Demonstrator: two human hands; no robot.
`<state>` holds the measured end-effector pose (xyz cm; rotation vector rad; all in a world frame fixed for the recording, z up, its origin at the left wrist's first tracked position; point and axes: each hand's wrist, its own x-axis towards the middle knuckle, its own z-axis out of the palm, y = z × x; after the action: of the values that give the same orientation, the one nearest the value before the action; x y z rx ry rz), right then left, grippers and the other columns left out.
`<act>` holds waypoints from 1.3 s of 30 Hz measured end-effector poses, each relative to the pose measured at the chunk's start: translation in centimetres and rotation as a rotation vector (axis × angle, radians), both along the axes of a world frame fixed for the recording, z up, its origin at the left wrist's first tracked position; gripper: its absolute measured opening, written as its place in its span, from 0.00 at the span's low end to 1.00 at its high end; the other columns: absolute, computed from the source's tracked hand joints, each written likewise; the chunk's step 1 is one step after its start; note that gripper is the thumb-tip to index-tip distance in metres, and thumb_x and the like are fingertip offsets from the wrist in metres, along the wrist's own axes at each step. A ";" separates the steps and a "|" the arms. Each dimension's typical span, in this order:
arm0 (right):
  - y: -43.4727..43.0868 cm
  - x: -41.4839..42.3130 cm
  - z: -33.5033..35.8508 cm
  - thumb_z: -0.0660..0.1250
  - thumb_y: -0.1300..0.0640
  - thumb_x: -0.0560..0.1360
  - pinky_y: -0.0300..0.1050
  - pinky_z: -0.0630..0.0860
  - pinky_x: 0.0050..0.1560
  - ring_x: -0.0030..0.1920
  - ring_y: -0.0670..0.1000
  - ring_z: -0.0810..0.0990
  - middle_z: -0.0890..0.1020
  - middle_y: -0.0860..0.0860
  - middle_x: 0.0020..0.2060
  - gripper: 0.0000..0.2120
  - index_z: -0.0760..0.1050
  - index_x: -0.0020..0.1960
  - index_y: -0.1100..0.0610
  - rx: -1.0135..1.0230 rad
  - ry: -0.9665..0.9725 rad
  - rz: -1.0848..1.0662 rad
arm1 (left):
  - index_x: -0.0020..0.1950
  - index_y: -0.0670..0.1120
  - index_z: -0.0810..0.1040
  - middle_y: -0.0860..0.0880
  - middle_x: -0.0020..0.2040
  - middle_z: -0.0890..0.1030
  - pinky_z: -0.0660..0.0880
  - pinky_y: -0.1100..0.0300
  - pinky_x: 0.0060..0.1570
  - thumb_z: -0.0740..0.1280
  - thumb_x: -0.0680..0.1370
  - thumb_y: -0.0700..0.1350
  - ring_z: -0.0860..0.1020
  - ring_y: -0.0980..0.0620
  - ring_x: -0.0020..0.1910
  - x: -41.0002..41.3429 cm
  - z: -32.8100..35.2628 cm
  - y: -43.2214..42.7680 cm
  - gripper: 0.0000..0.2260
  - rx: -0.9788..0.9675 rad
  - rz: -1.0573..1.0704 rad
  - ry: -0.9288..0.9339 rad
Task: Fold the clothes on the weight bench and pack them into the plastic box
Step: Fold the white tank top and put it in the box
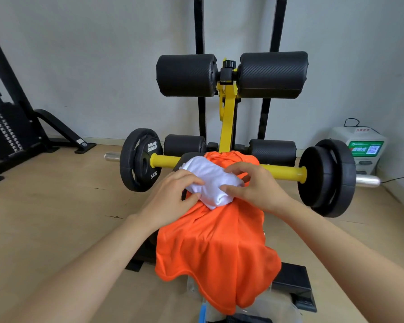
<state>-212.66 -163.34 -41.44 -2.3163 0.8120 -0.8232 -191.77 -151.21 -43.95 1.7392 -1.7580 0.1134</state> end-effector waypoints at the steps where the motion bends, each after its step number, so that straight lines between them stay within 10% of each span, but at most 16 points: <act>1: 0.1 0.1 -0.2 0.77 0.48 0.69 0.40 0.74 0.47 0.46 0.43 0.78 0.80 0.39 0.47 0.21 0.77 0.59 0.47 0.010 0.021 -0.029 | 0.60 0.57 0.81 0.62 0.58 0.78 0.72 0.66 0.55 0.71 0.76 0.49 0.75 0.61 0.57 0.3 0.0 0.0 0.12 0.038 0.011 0.006; 9: 0.5 1.3 -0.1 0.77 0.51 0.67 0.47 0.75 0.52 0.49 0.52 0.80 0.84 0.48 0.51 0.22 0.79 0.61 0.53 -0.046 0.047 -0.053 | 0.68 0.63 0.73 0.65 0.69 0.72 0.71 0.56 0.63 0.70 0.73 0.54 0.70 0.60 0.67 2.3 0.3 0.9 0.23 0.228 0.045 -0.046; 16: 0.6 0.6 1.4 0.71 0.64 0.70 0.34 0.76 0.41 0.42 0.42 0.80 0.84 0.48 0.46 0.14 0.79 0.55 0.54 0.161 -0.254 -0.030 | 0.51 0.61 0.80 0.61 0.48 0.78 0.71 0.63 0.42 0.70 0.73 0.42 0.76 0.60 0.51 2.7 0.1 2.1 0.14 0.147 0.188 -0.005; 20: 0.1 -2.0 3.2 0.69 0.68 0.73 0.41 0.80 0.41 0.46 0.48 0.83 0.84 0.54 0.48 0.14 0.79 0.56 0.56 0.376 -0.349 0.085 | 0.46 0.60 0.79 0.59 0.48 0.80 0.77 0.56 0.46 0.65 0.70 0.34 0.79 0.56 0.51 2.4 1.4 2.6 0.19 0.057 0.306 0.094; 24: 0.3 -4.8 3.9 0.68 0.69 0.75 0.45 0.78 0.44 0.50 0.53 0.83 0.83 0.55 0.53 0.17 0.79 0.60 0.54 0.483 -0.341 0.198 | 0.53 0.57 0.79 0.59 0.53 0.80 0.76 0.50 0.57 0.67 0.69 0.47 0.78 0.57 0.56 -0.7 3.6 2.5 0.13 -0.141 0.140 0.275; 29: 1.9 -7.3 4.4 0.66 0.72 0.75 0.50 0.77 0.47 0.50 0.54 0.82 0.82 0.61 0.54 0.19 0.78 0.62 0.56 0.533 -0.331 0.281 | 0.72 0.59 0.69 0.62 0.68 0.72 0.66 0.63 0.64 0.72 0.64 0.68 0.68 0.61 0.67 -5.2 5.5 2.4 0.38 -0.008 -0.062 0.157; 32: 2.2 -8.3 4.6 0.66 0.74 0.74 0.55 0.77 0.53 0.53 0.56 0.82 0.80 0.63 0.56 0.20 0.76 0.63 0.59 0.576 -0.325 0.336 | 0.68 0.68 0.69 0.65 0.63 0.76 0.71 0.61 0.58 0.76 0.62 0.69 0.73 0.63 0.61 -6.5 6.0 1.9 0.37 0.122 -0.054 0.077; 39: 1.0 -9.9 4.4 0.65 0.73 0.73 0.47 0.78 0.51 0.56 0.54 0.80 0.80 0.61 0.60 0.24 0.75 0.66 0.56 0.707 -0.424 0.272 | 0.51 0.45 0.83 0.47 0.44 0.86 0.79 0.60 0.39 0.80 0.69 0.45 0.84 0.54 0.43 -7.9 6.8 1.5 0.14 0.096 -0.192 0.724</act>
<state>-222.54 -162.30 -37.09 -1.5123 0.4754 -0.7173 -199.65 -149.74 -37.15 1.4060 -1.3756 -0.6166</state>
